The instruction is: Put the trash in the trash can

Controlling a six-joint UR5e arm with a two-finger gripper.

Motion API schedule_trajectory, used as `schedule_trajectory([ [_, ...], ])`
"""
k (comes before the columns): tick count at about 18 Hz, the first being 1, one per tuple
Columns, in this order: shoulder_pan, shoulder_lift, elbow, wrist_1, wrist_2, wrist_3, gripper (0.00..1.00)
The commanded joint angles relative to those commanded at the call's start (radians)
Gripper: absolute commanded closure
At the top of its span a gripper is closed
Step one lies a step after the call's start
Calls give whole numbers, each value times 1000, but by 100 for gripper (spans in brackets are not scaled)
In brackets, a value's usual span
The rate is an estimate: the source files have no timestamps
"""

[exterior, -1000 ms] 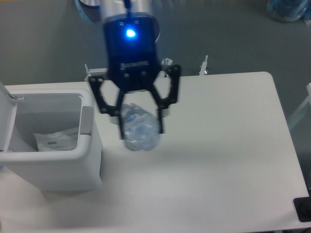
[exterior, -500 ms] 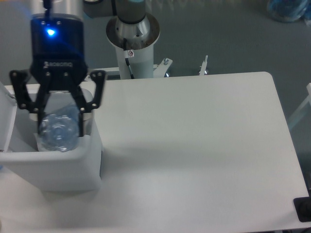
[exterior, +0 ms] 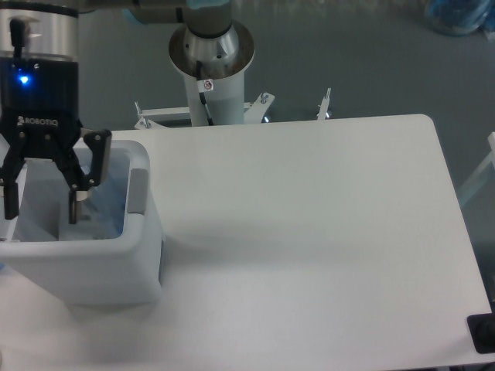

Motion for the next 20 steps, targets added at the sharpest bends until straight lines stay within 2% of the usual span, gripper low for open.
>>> schedule_trajectory([
  [3,12,6,24,0,-3,3,0],
  [6,124,5,29,-2,0,31,0],
  [8,213,-6,25,-8,2,137,0],
  [10,267,-35,23,-11,2,279,0],
  [14,385,-83,28,-15,2,443,0],
  [18,448,-110,26,-63,6,670,0],
  [20,475,-104,26,-89,58,762,0],
])
